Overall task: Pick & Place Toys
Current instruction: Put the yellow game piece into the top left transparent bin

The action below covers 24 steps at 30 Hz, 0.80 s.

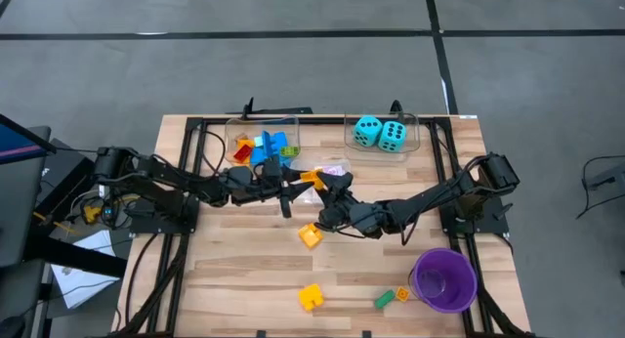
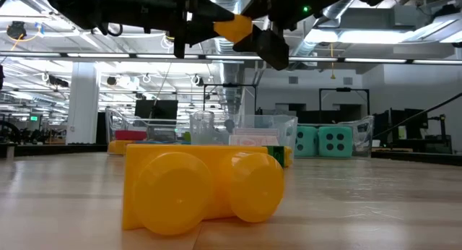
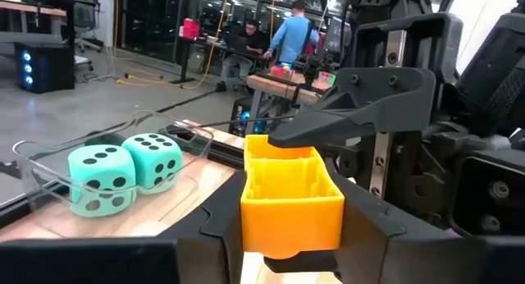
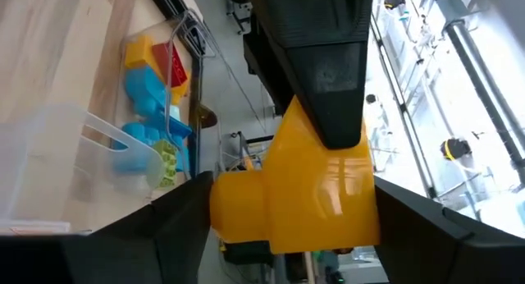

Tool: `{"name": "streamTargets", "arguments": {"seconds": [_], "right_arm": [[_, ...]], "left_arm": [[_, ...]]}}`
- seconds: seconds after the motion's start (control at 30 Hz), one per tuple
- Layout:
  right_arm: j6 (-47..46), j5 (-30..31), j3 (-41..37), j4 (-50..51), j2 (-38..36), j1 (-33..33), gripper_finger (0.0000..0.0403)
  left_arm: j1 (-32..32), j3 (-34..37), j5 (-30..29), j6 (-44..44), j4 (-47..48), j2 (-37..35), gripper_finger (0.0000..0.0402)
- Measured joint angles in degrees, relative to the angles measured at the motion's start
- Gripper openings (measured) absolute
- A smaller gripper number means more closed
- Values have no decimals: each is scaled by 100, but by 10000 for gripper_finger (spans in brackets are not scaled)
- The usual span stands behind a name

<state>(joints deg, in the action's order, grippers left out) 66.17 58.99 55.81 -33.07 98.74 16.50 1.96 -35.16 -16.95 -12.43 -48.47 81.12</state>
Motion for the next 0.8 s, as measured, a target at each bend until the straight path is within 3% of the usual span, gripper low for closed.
{"name": "streamTargets", "arguments": {"seconds": [0.2, 0.5, 0.6, 0.8], "right_arm": [[-419, -17, -4, -168, 0, 70, 298], [-261, 332, 11, -806, -22, 290, 347], [-56, 581, 9, -791, -22, 381, 362], [-259, 833, 9, -786, -22, 501, 375]], "left_arm": [[-33, -1, 36, 63, 129, -12, 125], [-362, 11, -581, 82, 1280, -124, 125], [-426, 11, -1037, 193, 1903, -372, 125], [-428, 11, -2567, 191, 3556, -1298, 125]]}}
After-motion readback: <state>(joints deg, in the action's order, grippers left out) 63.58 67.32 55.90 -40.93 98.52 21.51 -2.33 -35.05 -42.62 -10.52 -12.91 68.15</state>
